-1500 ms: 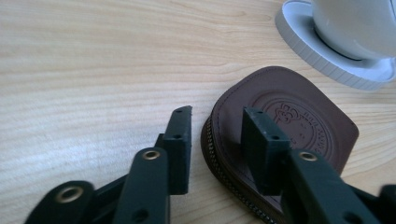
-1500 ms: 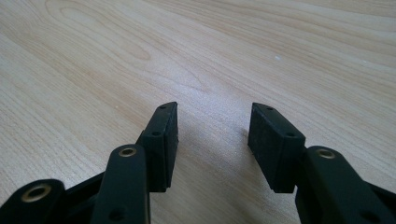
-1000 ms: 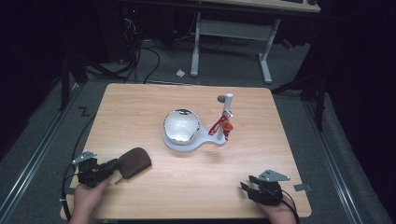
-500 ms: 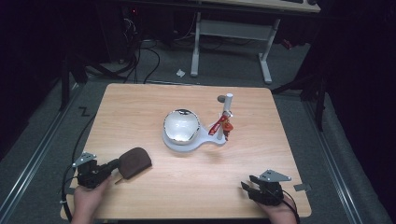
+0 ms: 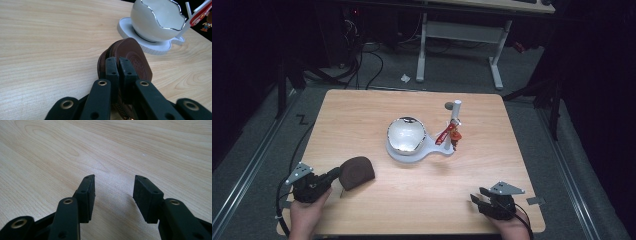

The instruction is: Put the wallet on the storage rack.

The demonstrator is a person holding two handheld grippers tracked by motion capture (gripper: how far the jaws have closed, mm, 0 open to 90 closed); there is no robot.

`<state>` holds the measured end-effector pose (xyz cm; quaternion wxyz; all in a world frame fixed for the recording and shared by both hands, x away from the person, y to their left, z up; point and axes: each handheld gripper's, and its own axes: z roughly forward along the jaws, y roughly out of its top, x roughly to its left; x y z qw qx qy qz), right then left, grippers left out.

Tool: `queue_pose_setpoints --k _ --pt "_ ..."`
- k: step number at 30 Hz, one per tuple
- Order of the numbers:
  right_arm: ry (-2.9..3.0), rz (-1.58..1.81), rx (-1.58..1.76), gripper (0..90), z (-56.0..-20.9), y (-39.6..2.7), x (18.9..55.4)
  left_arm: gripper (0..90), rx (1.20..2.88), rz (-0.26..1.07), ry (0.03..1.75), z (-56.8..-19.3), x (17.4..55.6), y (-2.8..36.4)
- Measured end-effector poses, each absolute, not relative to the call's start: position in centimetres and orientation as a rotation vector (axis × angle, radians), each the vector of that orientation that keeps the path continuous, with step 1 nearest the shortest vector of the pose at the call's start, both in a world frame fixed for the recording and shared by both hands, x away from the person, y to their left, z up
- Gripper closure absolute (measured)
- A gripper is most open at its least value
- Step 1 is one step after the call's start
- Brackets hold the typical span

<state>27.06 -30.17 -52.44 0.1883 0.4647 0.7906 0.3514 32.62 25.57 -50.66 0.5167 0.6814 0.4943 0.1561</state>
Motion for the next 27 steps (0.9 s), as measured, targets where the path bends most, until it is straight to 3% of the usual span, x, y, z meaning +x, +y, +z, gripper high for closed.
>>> queue_pose_setpoints --k 27 --pt "2.214 1.002 1.316 52.6 -52.3 -30.3 27.1 87.3 1.623 0.431 1.113 -47.9 32.3 23.8"
